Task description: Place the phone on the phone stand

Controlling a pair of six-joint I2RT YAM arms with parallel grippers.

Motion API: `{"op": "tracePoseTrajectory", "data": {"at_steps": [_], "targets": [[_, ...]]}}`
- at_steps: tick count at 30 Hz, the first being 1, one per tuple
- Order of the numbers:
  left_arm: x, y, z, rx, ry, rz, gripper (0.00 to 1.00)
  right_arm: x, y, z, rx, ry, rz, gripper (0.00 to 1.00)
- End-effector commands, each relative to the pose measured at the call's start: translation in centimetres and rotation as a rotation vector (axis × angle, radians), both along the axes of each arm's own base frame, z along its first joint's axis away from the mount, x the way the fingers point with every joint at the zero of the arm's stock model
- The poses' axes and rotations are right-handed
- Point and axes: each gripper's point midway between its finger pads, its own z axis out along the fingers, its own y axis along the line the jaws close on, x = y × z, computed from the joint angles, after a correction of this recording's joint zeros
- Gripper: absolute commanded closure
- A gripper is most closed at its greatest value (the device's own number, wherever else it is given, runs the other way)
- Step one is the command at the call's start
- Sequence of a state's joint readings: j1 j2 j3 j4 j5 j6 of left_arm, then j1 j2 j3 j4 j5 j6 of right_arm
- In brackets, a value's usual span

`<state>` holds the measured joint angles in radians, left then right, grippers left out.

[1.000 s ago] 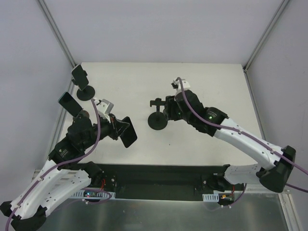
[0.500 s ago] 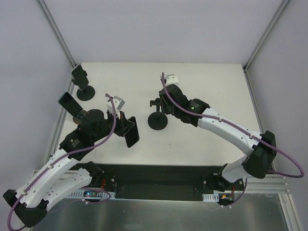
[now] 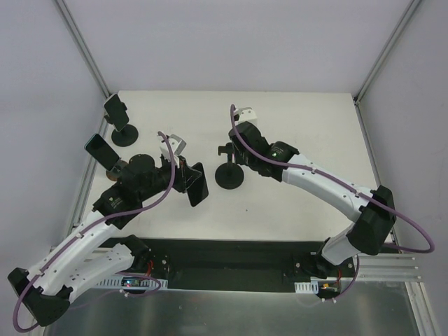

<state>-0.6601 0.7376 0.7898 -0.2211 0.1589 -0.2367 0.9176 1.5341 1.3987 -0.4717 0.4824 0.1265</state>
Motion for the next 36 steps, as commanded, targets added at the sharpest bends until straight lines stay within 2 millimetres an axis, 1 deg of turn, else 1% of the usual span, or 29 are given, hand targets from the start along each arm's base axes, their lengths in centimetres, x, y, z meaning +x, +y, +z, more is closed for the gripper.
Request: {"op": "tracePoseTrajectory", "data": {"at_steps": [1, 8, 9, 10, 11, 12, 13, 14, 15, 16, 17, 18, 19, 20, 21, 22, 23, 24, 25, 26, 27, 28, 29, 30, 31, 32, 34, 35, 36], "targets": [[0.9, -1.3, 5.0, -0.101, -0.153, -0.036, 1.0, 1.0, -0.2, 1.2, -0.002, -0.035, -0.02, 0.73], [2.2, -2.7, 6.2, -0.133, -0.201, -0.057, 1.0, 1.4, -0.3, 1.1, -0.023, -0.044, -0.011, 0.83], [2.5, -3.1, 6.6, -0.141, -0.231, -0.073, 1.0, 1.5, -0.3, 1.0, -0.029, -0.043, -0.004, 0.87], [2.5, -3.5, 6.8, -0.146, -0.252, -0.093, 1.0, 1.5, -0.3, 1.0, -0.046, -0.049, 0.024, 0.93], [2.5, -3.8, 7.1, -0.149, -0.279, -0.113, 1.0, 1.6, -0.2, 1.3, -0.047, -0.063, 0.035, 0.97], [2.7, -4.2, 6.8, -0.136, -0.314, -0.142, 1.0, 1.7, -0.2, 1.5, -0.048, -0.069, 0.042, 0.99], [1.8, -5.2, 8.0, -0.167, -0.386, -0.232, 1.0, 1.7, -0.2, 1.6, -0.083, -0.082, 0.088, 0.99], [1.2, -5.9, 8.5, -0.172, -0.438, -0.294, 1.0, 1.8, -0.1, 1.8, -0.086, -0.093, 0.111, 0.99], [0.6, -6.6, 8.2, -0.135, -0.516, -0.388, 1.0, 1.8, -0.1, 2.2, -0.092, -0.107, 0.139, 0.99], [-1.6, -7.6, 8.7, -0.155, -0.59, -0.542, 1.0, 1.7, 0.1, 2.0, -0.093, -0.103, 0.179, 0.99], [-2.3, -8.0, 8.6, -0.146, -0.637, -0.612, 1.0, 1.9, 0.1, 2.1, -0.11, -0.116, 0.217, 0.99], [-2.2, -8.5, 8.3, -0.119, -0.694, -0.662, 1.0, 2.1, 0.0, 2.2, -0.105, -0.113, 0.243, 0.99], [-3.5, -8.9, 7.5, -0.113, -0.688, -0.772, 1.0, 1.5, 1.0, 2.0, -0.067, -0.084, 0.331, 0.99], [-2.6, -9.6, 8.0, -0.075, -0.741, -0.812, 1.0, 1.9, 0.7, 2.0, -0.079, -0.087, 0.367, 0.99], [-2.3, -10.0, 7.8, -0.057, -0.73, -0.848, 1.0, 1.3, 1.4, 2.1, -0.051, -0.074, 0.436, 0.99], [-1.8, -10.1, 7.8, -0.049, -0.728, -0.885, 1.0, 1.3, 1.4, 2.2, -0.05, -0.075, 0.468, 0.99], [-1.8, -10.7, 7.9, -0.065, -0.707, -0.983, 1.0, 1.6, 1.1, 2.4, -0.056, -0.083, 0.492, 0.99], [-1.4, -10.7, 8.2, -0.078, -0.702, -1.015, 1.0, 1.1, 1.7, 2.4, -0.019, -0.066, 0.552, 0.99], [-0.6, -10.6, 8.4, -0.085, -0.703, -1.024, 1.0, 1.0, 1.6, 2.5, -0.002, -0.055, 0.572, 0.99], [0.3, -11.1, 8.6, -0.088, -0.731, -1.049, 1.0, 1.7, 1.0, 2.7, 0.019, -0.049, 0.57, 0.99], [0.9, -11.4, 8.5, -0.084, -0.744, -1.052, 1.0, 1.3, 1.4, 2.8, 0.054, -0.029, 0.623, 0.99], [1.5, -11.6, 8.4, -0.081, -0.75, -1.056, 1.0, 1.2, 1.3, 2.8, 0.062, -0.016, 0.639, 0.99], [2.1, -12.0, 8.4, -0.096, -0.76, -1.088, 1.0, 1.6, 1.1, 2.9, 0.069, -0.013, 0.648, 0.99], [2.2, -12.2, 8.4, -0.11, -0.761, -1.113, 1.0, 1.3, 1.4, 3.1, 0.086, -0.007, 0.686, 0.99], [2.4, -12.4, 9.2, -0.122, -0.782, -1.132, 1.0, 1.3, 1.2, 2.9, 0.086, 0.007, 0.694, 0.99], [3.1, -12.7, 8.2, -0.14, -0.738, -1.155, 1.0, 1.6, 1.3, 2.9, 0.091, 0.013, 0.701, 0.99], [3.9, -12.7, 8.4, -0.161, -0.728, -1.179, 1.0, 1.7, 1.2, 2.8, 0.105, 0.028, 0.709, 0.99], [4.7, -12.9, 7.5, -0.174, -0.682, -1.185, 1.0, 1.8, 1.1, 2.8, 0.111, 0.031, 0.711, 0.99], [4.2, -12.8, 7.5, -0.205, -0.667, -1.229, 1.0, 1.8, 1.2, 2.7, 0.116, 0.034, 0.717, 0.99]]}}
